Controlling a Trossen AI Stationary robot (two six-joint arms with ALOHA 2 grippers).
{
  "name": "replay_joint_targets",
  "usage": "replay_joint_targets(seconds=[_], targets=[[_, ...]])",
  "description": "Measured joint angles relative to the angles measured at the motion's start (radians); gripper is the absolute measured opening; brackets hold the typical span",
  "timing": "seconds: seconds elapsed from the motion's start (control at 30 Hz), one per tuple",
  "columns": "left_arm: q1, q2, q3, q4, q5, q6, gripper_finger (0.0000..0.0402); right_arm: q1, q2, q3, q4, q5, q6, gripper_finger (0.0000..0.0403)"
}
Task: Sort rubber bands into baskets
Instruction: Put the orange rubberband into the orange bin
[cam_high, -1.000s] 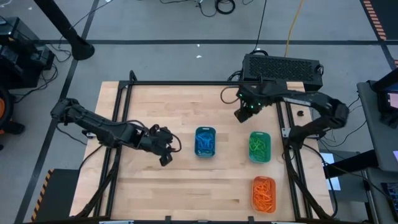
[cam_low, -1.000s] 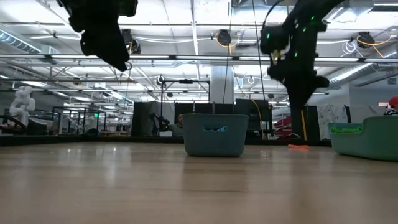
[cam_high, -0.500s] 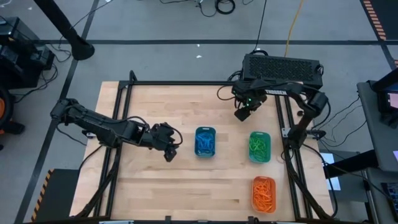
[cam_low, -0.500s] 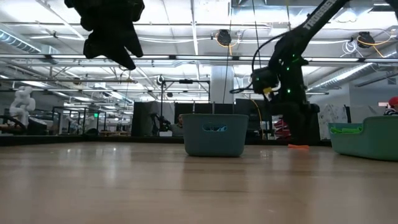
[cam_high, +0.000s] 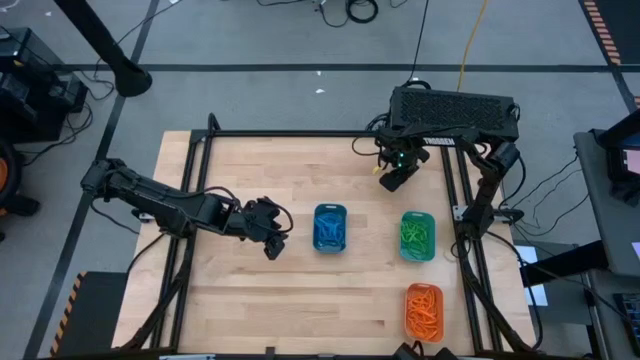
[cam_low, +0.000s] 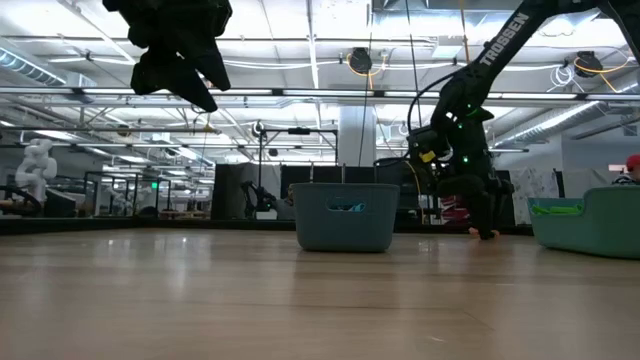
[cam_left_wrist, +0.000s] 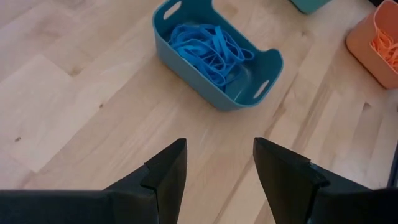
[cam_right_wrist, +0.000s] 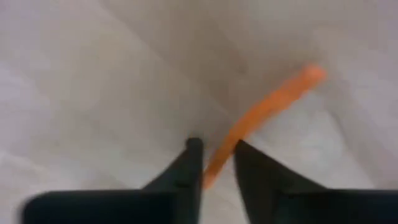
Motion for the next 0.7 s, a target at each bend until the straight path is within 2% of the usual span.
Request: replay_joint_targets(seconds=[0.1,0.17,0.43,0.7], targets=[[0.0,0.0,0.0,-0.005,0.005,0.0,0.0192,-0.018,0.0,-0.002,0.0,0.013,-0.002,0.0036],[0.0,0.0,0.0,-0.004,0.005,0.006,0.0192,-0.023,-0.004,-0.004,0.001,0.018,-0.011,0.0012],[0.0,-0.015,0.0,0.026,-0.004,0.108,0.0192,0.038,-0.11,-0.009,-0.033,0.023,0.063,0.0001],[-0.023,-0.156,0.0,0.032,-0.146,0.243,0.0192,0.236,-0.323,-0.008,-0.119,-0.069,0.265,0.0]])
